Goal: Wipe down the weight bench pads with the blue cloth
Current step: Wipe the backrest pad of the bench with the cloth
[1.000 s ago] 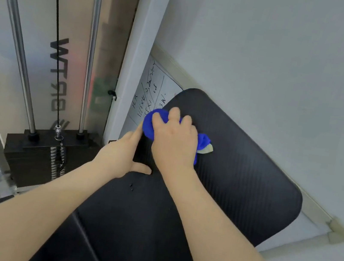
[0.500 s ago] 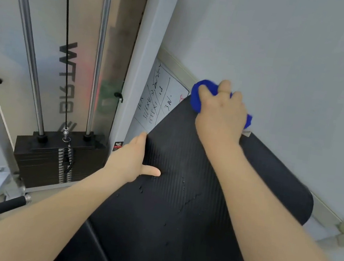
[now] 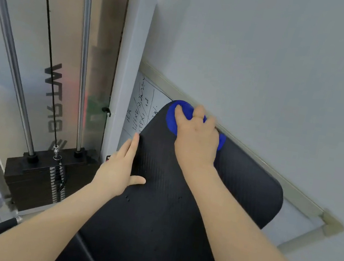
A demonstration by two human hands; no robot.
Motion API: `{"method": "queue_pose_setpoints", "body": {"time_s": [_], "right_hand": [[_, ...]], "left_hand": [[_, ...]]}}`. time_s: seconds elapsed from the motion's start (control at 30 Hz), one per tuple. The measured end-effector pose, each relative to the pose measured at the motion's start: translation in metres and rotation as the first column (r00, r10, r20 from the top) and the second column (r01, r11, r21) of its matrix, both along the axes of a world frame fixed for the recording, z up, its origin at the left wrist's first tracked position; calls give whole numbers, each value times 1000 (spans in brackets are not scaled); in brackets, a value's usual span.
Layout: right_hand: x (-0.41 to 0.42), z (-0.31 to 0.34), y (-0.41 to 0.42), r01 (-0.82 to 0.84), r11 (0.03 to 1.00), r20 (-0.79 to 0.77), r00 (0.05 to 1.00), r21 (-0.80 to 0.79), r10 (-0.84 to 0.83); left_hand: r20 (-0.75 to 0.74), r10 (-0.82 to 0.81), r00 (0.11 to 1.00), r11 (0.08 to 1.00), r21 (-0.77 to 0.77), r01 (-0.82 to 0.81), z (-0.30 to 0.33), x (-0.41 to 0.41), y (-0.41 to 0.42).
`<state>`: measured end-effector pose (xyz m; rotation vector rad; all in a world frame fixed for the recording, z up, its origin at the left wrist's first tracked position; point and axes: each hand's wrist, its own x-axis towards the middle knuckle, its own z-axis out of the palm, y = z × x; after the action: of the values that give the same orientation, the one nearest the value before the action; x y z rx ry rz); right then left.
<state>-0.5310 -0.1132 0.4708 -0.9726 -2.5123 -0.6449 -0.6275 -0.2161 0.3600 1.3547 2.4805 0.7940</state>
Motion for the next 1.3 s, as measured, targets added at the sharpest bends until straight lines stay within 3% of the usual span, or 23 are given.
{"method": "queue_pose_setpoints", "body": {"time_s": [0.07, 0.13, 0.23, 0.3, 0.47, 0.67, 0.77, 0.9, 1.0, 1.1, 1.17, 1.3], "right_hand": [[24, -28, -21, -92, 995, 48, 994, -37, 94], [44, -45, -36, -161, 983, 225, 958, -87, 177], [47, -31, -32, -153, 977, 412, 889, -147, 201], [31, -6, -14, -212, 977, 358, 910, -29, 208], [26, 17, 7, -57, 995, 27, 998, 79, 55], [86, -2, -15, -113, 984, 129, 983, -138, 130], [76, 14, 1, -130, 990, 118, 984, -54, 135], [56, 19, 8, -140, 990, 42, 989, 19, 139], [83, 15, 9, -125, 992, 21, 992, -23, 126], [132, 11, 8, -58, 997, -146, 987, 44, 64], [154, 2, 7, -38, 999, -175, 984, 37, 44], [119, 19, 13, -20, 998, -145, 989, 64, 29]], "left_hand": [[1, -25, 1000, 999, -26, 25, 5, -2, 2], [-11, -16, 1000, 998, -69, 15, 8, -2, 3], [-150, 20, 989, 997, -72, -31, 8, 6, 0], [-242, 44, 969, 997, -52, -59, 6, 15, -2], [-436, -13, 900, 999, -51, -11, 14, 28, 2], [-640, -106, 761, 994, -69, 81, 23, 38, -7], [-600, -177, 780, 979, -22, 205, 30, 50, -1], [-360, -194, 913, 970, 68, 233, 42, 69, 9], [-350, -207, 913, 970, 46, 238, 47, 76, 7], [-280, -239, 930, 969, -12, 246, 53, 75, 3], [-266, -255, 930, 966, -41, 254, 55, 75, 3], [-273, -259, 926, 966, -82, 246, 52, 76, 4]]}}
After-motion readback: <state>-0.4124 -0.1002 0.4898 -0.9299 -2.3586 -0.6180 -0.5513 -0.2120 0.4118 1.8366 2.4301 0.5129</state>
